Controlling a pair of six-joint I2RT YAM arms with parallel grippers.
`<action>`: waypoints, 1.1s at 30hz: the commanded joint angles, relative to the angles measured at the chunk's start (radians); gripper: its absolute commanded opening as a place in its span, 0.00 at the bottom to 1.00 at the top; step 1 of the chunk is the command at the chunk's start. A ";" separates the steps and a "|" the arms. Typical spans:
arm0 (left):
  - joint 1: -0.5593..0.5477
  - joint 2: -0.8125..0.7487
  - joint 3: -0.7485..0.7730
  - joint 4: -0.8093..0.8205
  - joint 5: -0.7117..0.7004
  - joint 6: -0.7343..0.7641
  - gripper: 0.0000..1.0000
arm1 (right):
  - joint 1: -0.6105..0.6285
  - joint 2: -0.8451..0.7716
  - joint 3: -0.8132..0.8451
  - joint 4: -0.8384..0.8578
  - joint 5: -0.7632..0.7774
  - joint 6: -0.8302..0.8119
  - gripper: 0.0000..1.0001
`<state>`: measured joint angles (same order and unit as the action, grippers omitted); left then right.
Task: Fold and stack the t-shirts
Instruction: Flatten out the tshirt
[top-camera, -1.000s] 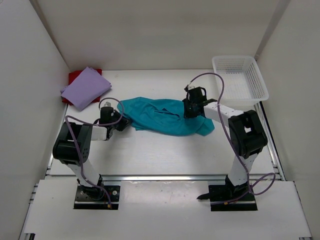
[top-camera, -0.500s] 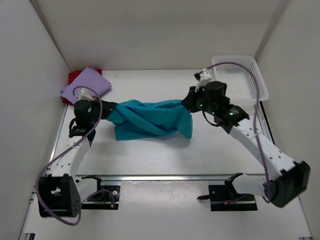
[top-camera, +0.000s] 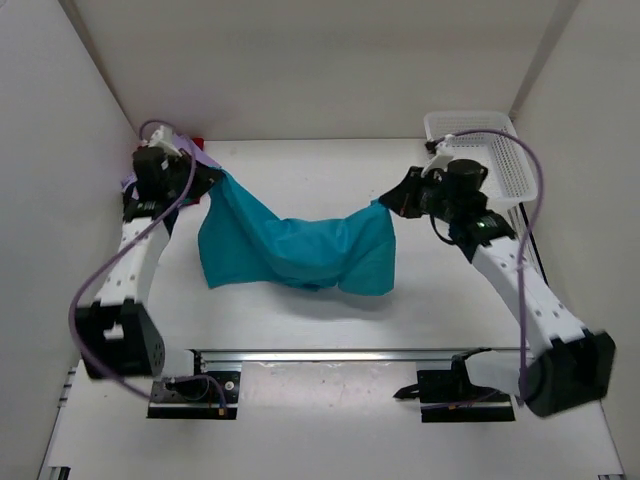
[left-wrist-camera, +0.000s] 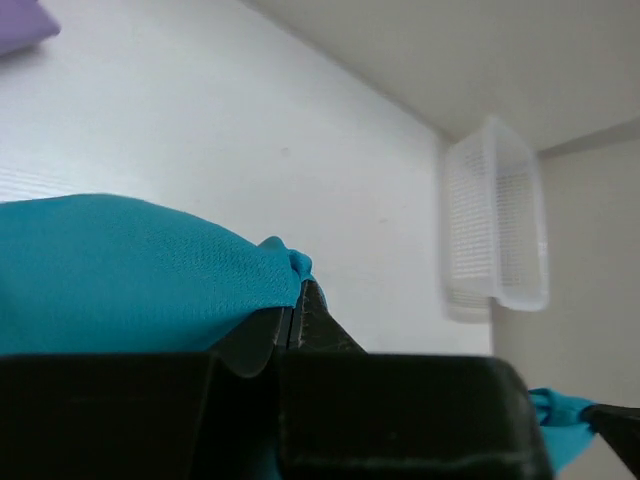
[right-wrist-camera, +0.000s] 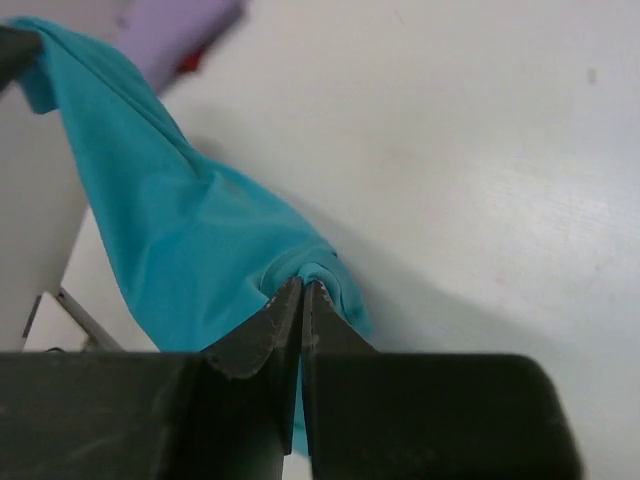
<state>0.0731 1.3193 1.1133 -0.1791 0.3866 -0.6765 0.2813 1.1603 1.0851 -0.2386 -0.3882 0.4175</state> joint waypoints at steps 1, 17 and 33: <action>-0.061 0.241 0.144 -0.048 -0.078 0.034 0.06 | -0.066 0.210 -0.067 0.139 -0.086 0.072 0.00; -0.087 0.065 -0.229 0.131 -0.115 -0.052 0.15 | -0.045 0.216 -0.232 0.289 0.112 0.093 0.25; 0.222 -0.246 -0.718 0.093 -0.187 -0.069 0.59 | 0.174 -0.085 -0.606 0.263 0.123 0.066 0.14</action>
<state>0.3164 1.0554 0.4160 -0.1455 0.2157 -0.7010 0.4709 1.1072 0.5068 -0.0311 -0.2451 0.4934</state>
